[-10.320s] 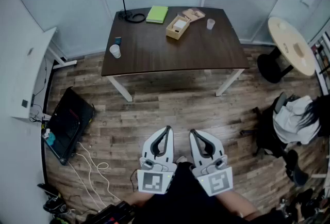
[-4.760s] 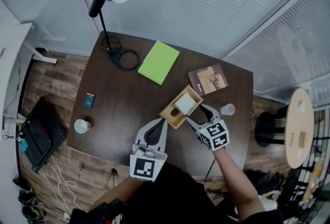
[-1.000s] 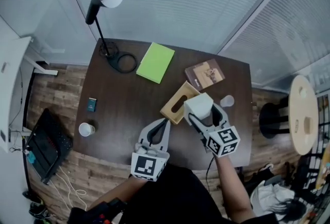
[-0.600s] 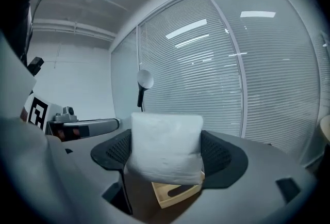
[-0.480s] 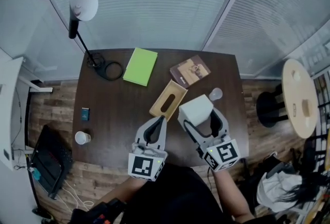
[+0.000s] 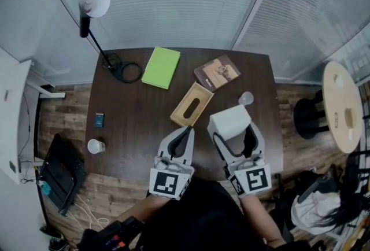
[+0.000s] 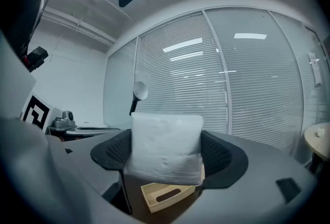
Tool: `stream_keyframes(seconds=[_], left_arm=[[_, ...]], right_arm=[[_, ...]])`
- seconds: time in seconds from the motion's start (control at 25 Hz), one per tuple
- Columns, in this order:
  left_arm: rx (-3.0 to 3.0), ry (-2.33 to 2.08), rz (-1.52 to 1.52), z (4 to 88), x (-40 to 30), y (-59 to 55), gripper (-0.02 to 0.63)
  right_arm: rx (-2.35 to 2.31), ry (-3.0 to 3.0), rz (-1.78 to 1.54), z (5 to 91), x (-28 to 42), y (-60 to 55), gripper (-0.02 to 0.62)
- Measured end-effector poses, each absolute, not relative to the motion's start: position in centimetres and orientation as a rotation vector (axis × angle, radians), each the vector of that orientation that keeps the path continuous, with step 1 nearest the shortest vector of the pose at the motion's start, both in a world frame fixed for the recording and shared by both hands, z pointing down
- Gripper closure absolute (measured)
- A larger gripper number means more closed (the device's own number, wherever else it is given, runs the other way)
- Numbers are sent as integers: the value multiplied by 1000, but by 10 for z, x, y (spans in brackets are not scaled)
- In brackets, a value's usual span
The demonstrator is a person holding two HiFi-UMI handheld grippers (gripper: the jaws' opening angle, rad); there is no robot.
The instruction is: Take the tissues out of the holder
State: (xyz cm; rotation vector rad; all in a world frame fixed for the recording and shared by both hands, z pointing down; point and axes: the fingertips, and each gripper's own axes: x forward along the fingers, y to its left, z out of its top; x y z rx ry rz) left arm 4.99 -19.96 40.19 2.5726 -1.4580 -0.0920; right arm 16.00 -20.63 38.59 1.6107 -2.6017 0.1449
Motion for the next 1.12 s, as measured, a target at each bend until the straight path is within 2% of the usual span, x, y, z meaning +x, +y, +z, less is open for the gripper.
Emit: stream_keyframes(seconds=[0.48, 1.12], left_arm=[[2577, -1478, -113, 398, 61, -201, 611], [2551, -1601, -128, 390, 45, -211, 611]], right_arm=[[1670, -2611, 23, 367, 166, -207, 175], [1556, -2651, 47, 372, 151, -223, 175]])
